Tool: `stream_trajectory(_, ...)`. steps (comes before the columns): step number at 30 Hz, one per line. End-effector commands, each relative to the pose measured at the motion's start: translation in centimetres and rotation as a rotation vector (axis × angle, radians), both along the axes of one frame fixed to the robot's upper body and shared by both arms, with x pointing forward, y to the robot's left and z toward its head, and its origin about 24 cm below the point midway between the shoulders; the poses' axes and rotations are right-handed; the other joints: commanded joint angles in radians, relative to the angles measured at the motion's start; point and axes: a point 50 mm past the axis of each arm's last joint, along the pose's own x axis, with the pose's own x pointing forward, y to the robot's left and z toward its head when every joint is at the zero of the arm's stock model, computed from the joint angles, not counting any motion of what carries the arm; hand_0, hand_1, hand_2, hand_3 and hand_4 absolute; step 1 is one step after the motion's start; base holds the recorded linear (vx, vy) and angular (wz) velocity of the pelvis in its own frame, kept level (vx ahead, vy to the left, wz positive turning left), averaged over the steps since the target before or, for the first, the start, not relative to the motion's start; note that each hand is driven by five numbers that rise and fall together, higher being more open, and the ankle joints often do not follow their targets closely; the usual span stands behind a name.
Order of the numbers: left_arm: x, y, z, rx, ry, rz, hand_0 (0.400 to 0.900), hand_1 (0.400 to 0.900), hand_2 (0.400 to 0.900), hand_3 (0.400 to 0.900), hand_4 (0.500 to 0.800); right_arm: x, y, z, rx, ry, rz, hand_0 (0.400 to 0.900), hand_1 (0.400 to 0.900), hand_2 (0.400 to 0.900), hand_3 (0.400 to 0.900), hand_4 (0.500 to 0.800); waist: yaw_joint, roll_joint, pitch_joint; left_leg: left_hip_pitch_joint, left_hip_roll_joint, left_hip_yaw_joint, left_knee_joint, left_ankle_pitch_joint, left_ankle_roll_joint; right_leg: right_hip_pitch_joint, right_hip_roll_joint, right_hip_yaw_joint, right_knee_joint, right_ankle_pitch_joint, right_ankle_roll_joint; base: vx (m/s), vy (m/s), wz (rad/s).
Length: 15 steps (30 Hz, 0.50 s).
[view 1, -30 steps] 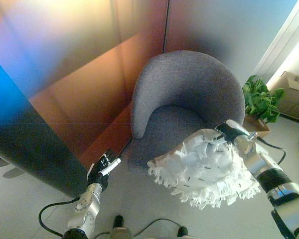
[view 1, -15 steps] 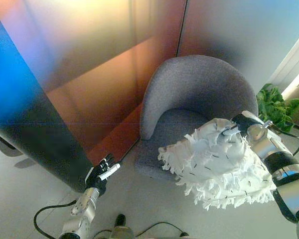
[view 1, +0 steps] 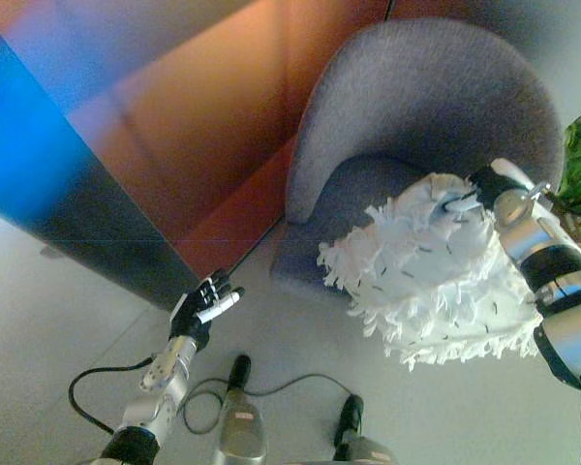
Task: Pick up the pillow and put it on the sofa.
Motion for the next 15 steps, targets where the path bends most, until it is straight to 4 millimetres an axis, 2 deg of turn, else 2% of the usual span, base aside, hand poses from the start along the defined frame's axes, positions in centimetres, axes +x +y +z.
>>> stream_trajectory(1,3.2,-1.6,5.5,0.013,-0.270,-0.081,0.900,0.900,0.900,0.900,0.800,-0.6,-0.6,13.0,-0.239,-0.403,-0.058,0.400,0.400,0.400,0.400,0.500,0.018,-0.034,-0.041,0.019,0.001,-0.002,-0.008,-0.073,0.027,-0.012,-0.052,0.049,0.001,-0.001,0.048,-0.05,0.018,-0.03)
stream_trajectory(11,3.0,-1.2,5.6,0.022,-0.275,-0.086,0.900,0.900,0.900,0.900,0.800,-1.1,-1.0,14.3,-0.317,-0.500,-0.114,0.400,0.400,0.400,0.400,0.500,0.021,-0.035,-0.032,0.014,-0.008,0.017,-0.008,-0.072,0.028,-0.020,-0.063,0.041,0.007,0.005,0.054,-0.01,-0.002,0.02)
stream_trajectory(12,3.0,-1.1,5.6,0.022,-0.276,-0.087,0.900,0.900,0.900,0.900,0.800,-1.2,-1.1,14.3,-0.319,-0.516,-0.130,0.749,0.749,0.749,0.749,0.709,0.021,-0.034,-0.031,0.013,-0.007,0.020,-0.008,-0.072,0.027,-0.021,-0.064,0.039,0.007,0.005,0.055,-0.02,-0.002,0.04)
stream_trajectory(13,3.0,-1.0,5.6,0.023,-0.278,-0.086,0.900,0.900,0.900,0.900,0.800,-1.3,-1.3,14.3,-0.328,-0.519,-0.143,0.847,0.847,0.847,0.847,0.768,0.022,-0.034,-0.030,0.012,-0.008,0.022,-0.008,-0.072,0.027,-0.022,-0.064,0.037,0.008,0.005,0.055,-0.03,-0.001,0.04)
stream_trajectory(14,3.1,-1.0,5.7,0.022,-0.281,-0.088,0.900,0.900,0.900,0.900,0.800,-1.4,-1.5,14.3,-0.337,-0.521,-0.165,0.900,0.900,0.900,0.900,0.800,0.022,-0.032,-0.027,0.010,-0.008,0.025,-0.008,-0.072,0.027,-0.024,-0.065,0.035,0.009,0.005,0.056,-0.02,-0.001,0.03)
stream_trajectory(15,3.1,-1.1,5.8,0.023,-0.281,-0.088,0.900,0.900,0.900,0.900,0.800,-1.5,-1.6,14.2,-0.334,-0.522,-0.169,0.900,0.900,0.900,0.900,0.800,0.022,-0.032,-0.026,0.010,-0.008,0.024,-0.008,-0.072,0.028,-0.025,-0.065,0.035,0.009,0.006,0.056,-0.02,0.004,0.04)
